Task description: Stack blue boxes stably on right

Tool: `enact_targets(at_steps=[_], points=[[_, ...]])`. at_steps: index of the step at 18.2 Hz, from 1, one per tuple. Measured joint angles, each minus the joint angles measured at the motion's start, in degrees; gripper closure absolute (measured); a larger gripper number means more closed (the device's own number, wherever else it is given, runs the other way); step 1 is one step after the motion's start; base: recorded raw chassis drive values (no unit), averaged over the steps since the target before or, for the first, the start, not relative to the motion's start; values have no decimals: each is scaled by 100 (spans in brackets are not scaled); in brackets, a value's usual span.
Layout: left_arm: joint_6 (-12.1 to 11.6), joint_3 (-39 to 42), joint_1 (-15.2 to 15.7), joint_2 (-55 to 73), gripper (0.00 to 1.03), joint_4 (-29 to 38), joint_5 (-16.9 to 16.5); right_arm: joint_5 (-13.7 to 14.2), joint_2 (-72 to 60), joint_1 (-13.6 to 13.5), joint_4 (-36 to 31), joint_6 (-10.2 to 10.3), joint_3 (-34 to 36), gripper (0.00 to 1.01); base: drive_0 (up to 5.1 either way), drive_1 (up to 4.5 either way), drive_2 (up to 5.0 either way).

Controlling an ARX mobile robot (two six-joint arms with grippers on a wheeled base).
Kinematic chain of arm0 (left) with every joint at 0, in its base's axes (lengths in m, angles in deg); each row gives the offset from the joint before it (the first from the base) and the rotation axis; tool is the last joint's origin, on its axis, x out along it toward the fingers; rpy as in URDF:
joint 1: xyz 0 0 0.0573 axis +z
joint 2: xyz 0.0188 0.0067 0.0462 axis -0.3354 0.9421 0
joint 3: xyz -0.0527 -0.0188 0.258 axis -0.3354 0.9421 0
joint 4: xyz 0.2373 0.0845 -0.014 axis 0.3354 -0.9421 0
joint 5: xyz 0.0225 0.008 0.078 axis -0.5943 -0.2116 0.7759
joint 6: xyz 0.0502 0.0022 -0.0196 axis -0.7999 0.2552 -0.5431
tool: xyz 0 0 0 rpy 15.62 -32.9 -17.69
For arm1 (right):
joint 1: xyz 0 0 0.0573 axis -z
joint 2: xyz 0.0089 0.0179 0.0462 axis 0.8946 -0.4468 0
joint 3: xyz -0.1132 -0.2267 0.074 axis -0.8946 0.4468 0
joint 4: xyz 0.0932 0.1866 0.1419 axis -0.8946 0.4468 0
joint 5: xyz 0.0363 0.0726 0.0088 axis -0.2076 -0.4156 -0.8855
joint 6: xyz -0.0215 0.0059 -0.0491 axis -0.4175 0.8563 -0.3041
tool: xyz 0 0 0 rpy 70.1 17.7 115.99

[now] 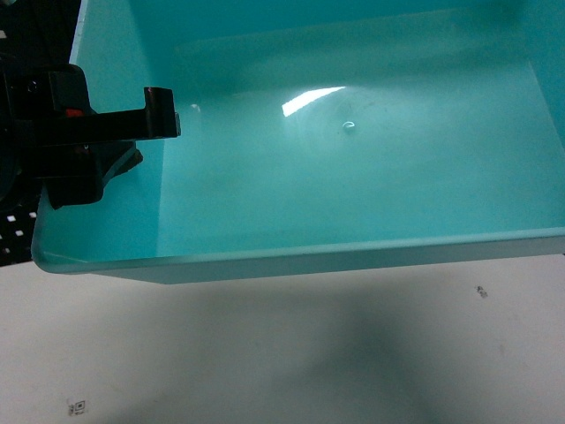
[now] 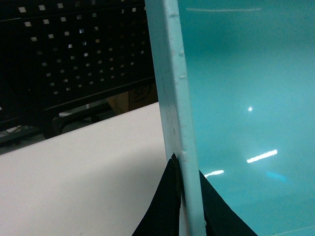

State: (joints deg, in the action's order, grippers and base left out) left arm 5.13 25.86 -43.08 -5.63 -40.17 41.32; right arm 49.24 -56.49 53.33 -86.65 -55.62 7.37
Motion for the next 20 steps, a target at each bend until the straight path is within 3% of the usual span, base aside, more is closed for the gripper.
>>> enact_targets(at_steps=[20], points=[[-2,0,0,-2,101,0,-2,2,0,0,-2,0,0,94,-170,-170,-170]])
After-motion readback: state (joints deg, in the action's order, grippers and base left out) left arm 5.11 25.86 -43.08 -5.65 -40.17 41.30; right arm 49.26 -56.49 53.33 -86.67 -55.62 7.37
